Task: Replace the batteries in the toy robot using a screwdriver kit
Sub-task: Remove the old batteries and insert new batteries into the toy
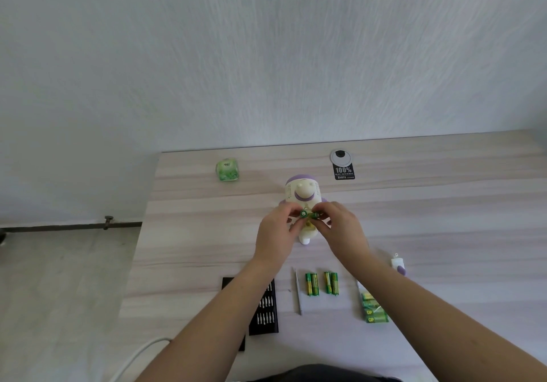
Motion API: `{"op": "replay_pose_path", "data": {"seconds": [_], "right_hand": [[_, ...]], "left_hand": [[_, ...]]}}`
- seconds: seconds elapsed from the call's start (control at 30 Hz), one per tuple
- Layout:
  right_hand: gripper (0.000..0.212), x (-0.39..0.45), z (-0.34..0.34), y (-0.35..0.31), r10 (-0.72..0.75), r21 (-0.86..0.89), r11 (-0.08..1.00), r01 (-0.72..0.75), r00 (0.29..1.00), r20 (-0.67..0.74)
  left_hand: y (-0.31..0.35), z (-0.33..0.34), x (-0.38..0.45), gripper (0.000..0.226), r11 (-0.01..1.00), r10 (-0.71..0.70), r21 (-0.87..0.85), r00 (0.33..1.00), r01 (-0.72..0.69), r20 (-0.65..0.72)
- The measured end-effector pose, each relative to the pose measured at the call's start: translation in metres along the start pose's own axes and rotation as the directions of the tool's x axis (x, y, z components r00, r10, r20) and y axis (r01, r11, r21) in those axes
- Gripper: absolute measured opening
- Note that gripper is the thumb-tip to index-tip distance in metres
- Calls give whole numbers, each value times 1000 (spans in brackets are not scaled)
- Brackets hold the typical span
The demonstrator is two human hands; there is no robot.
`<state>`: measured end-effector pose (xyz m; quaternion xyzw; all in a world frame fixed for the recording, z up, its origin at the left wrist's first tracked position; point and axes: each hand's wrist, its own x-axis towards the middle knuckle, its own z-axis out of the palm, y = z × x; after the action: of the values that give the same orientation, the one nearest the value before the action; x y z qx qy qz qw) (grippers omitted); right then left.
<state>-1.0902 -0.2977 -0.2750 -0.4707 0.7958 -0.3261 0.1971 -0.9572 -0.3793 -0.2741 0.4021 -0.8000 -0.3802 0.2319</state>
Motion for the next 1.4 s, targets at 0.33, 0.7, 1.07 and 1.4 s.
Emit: {"op": "replay_pose_path", "data": {"seconds": [0.33, 0.7, 1.07, 1.4], "right_hand": [[17, 2, 1, -1, -7, 5, 1000, 7, 1000, -5], [14, 0, 2, -3, 8, -21, 1000, -9, 1000, -13], [13, 1, 6, -2, -17, -33, 999, 15, 999, -34], [30, -4, 6, -1, -50, -27, 998, 48, 997, -65]], "left_hand": [[1, 1, 3, 19, 998, 36, 48, 999, -36, -3], [-2, 3, 4, 17, 997, 47, 60, 999, -48, 11], [-8, 8, 3, 18, 995, 46, 84, 999, -47, 14], [-14, 9, 1, 32, 994, 39, 102, 999, -41, 16]]}}
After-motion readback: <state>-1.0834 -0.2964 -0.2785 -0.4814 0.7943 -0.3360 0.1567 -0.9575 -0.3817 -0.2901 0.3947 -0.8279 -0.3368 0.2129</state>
